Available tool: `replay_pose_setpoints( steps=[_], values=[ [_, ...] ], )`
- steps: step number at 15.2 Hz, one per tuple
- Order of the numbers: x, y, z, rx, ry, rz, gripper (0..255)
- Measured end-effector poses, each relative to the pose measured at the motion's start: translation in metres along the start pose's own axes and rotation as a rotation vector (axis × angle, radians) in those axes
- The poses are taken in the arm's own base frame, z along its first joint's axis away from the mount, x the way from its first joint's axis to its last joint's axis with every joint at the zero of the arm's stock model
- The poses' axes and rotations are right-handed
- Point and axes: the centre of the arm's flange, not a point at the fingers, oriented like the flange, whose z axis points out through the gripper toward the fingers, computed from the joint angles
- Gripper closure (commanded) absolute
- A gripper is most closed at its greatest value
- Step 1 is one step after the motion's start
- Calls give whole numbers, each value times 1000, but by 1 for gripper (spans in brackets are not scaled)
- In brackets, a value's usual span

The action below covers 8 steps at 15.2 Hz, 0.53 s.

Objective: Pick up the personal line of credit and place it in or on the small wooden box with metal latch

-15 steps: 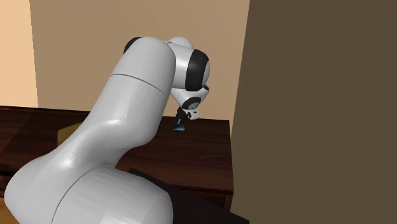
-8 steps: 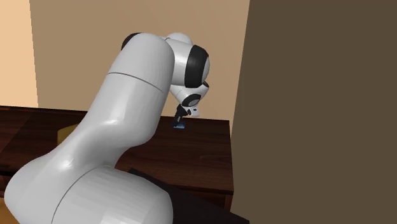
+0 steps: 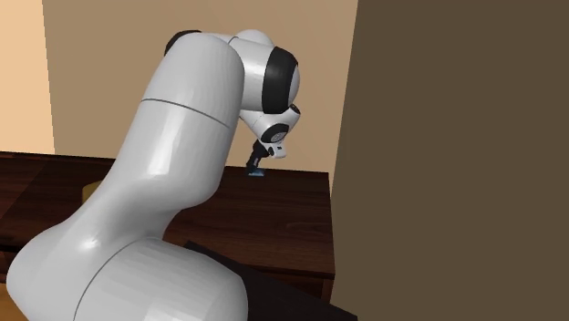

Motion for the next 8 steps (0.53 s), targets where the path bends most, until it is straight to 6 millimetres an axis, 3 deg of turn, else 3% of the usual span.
replay_pose_setpoints(
  steps=[8],
  values=[
    [-24,-4,-35,0,0,0,255]
  ],
)
